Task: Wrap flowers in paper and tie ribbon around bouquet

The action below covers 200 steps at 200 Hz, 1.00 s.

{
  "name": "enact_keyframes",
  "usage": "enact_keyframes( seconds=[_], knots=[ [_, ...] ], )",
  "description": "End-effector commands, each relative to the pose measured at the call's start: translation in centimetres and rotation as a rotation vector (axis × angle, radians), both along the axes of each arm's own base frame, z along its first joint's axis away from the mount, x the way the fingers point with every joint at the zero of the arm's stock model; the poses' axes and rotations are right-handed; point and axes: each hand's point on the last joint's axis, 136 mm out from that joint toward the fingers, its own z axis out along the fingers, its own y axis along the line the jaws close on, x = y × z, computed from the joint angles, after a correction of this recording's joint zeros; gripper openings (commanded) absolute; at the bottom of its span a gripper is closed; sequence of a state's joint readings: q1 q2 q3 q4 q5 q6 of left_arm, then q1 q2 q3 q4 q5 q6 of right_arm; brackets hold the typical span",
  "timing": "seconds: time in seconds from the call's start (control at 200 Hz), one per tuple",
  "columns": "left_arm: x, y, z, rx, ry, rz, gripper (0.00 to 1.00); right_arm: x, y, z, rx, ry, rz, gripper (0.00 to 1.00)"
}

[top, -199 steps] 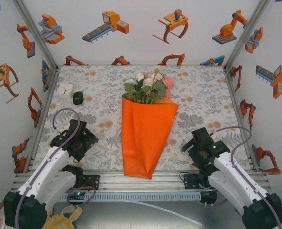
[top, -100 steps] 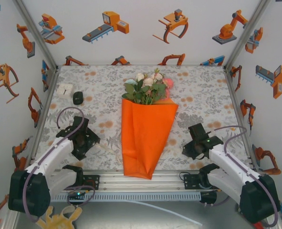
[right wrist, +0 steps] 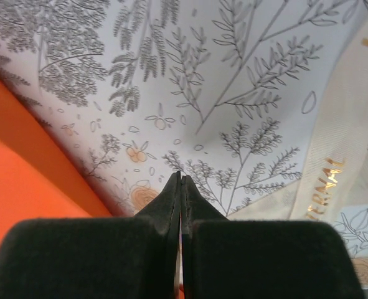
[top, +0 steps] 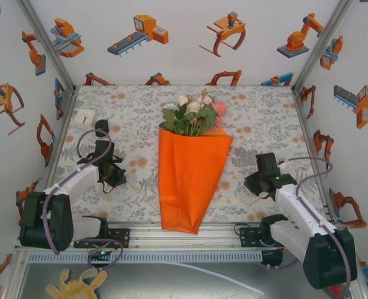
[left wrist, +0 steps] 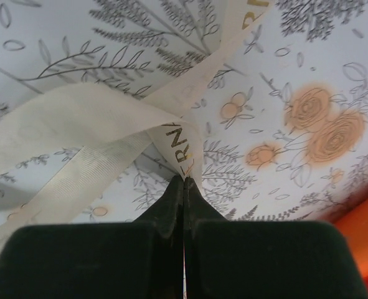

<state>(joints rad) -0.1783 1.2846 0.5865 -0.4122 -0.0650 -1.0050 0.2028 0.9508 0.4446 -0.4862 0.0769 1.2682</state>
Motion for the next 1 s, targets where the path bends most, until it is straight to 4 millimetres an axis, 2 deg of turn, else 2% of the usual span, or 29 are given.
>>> enact_keyframes(
  seconds=[0.0,0.14,0.2,0.25,0.295,0.455,0.496,0.526,0.566,0.651,0.806,0.906,0.951,0.996],
  knots=[
    [1.8,1.2,-0.8,0.015,-0.001,0.046,0.00,3.6,-1.5,1.7,-0.045,-0.064,-0.003,0.00],
    [3.0,2.3,-0.5,0.003,-0.021,0.091,0.00,5.8,-3.3,1.7,-0.061,-0.095,-0.027,0.00],
    [3.4,2.3,-0.2,-0.017,-0.024,0.088,0.00,6.0,-3.0,1.8,-0.046,-0.091,0.019,0.00],
    [3.5,2.2,0.0,-0.017,-0.025,0.079,0.00,5.5,-2.3,2.0,-0.041,-0.090,0.078,0.00],
    [3.4,2.2,0.1,-0.018,-0.024,0.076,0.00,3.8,-1.9,1.8,-0.037,-0.045,0.098,0.00],
    [3.3,3.1,1.2,0.037,-0.057,0.078,0.00,-4.5,-1.6,0.8,0.017,0.119,0.031,0.54],
    [3.5,3.1,1.5,0.038,-0.067,0.076,0.00,-6.1,-2.0,0.6,0.012,0.152,-0.006,0.68],
    [3.5,3.1,1.7,0.034,-0.072,0.073,0.00,-7.1,-2.6,0.6,-0.006,0.173,-0.040,0.87],
    [3.6,3.0,1.9,0.031,-0.077,0.067,0.00,-8.1,-3.3,0.5,-0.035,0.209,-0.071,0.95],
    [3.8,2.7,2.1,0.022,-0.083,0.059,0.00,-9.3,-3.8,-0.7,-0.050,0.300,-0.118,0.96],
    [4.3,2.5,2.2,0.018,-0.082,0.033,0.00,-7.3,-3.4,-1.6,-0.035,0.321,-0.124,0.95],
    [4.3,2.3,2.0,0.013,-0.073,0.027,0.00,-7.0,-3.8,-2.0,-0.062,0.344,-0.132,0.92],
    [4.3,2.3,2.0,0.010,-0.074,0.030,0.00,-6.6,-4.0,-2.3,-0.073,0.336,-0.136,0.86],
    [4.2,2.3,1.9,0.009,-0.076,0.034,0.00,-5.8,-4.2,-2.5,-0.083,0.305,-0.142,0.74]
  ],
)
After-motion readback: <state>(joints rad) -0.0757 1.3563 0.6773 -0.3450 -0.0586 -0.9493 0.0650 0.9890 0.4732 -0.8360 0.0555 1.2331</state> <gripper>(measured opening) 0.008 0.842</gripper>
